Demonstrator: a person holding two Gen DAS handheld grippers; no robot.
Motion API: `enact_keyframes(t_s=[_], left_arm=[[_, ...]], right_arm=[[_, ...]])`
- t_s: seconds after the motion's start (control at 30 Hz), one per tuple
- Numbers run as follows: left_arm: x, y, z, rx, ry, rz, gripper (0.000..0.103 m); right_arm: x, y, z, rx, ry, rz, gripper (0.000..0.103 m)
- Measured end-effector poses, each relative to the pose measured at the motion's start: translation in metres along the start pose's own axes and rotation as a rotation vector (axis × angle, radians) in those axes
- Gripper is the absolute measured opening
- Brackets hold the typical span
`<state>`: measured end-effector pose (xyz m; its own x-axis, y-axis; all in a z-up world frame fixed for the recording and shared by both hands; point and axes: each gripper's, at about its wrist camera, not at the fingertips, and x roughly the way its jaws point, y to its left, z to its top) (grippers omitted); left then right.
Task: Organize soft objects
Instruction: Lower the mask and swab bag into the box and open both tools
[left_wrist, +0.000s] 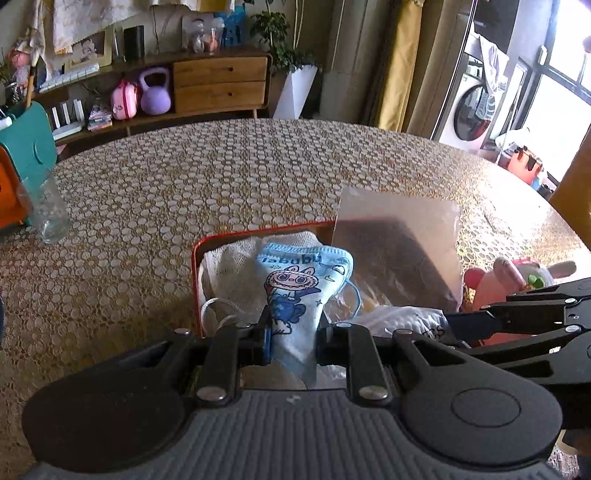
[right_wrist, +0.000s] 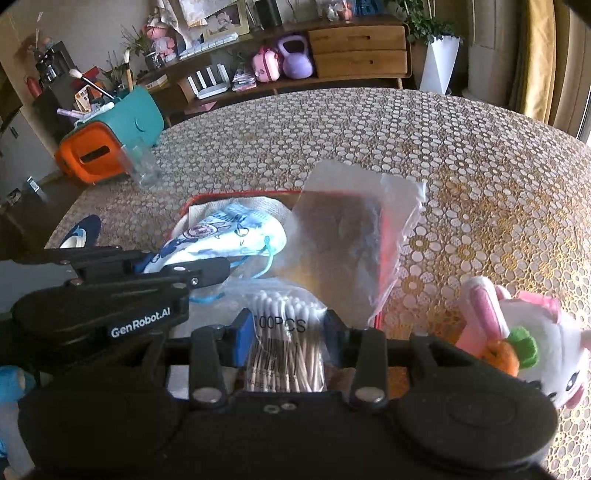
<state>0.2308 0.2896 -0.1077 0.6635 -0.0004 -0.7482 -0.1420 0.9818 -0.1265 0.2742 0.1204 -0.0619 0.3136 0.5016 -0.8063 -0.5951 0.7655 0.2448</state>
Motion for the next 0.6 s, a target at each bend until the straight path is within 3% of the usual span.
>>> enact_keyframes(t_s=[0.2,0.6], left_arm=[[0.008,0.002,-0.004,-0.003,0.028,0.008,0.020],[-0.007,-0.005,-0.004,-0.002,0.011,0.029,0.022]], right_arm=[[0.002,0.001,-0.004,-0.023,-0.007,-0.007,0.041],[-0.007,0.001,-0.001,-0.005,-0.022,-0.018,0.051]])
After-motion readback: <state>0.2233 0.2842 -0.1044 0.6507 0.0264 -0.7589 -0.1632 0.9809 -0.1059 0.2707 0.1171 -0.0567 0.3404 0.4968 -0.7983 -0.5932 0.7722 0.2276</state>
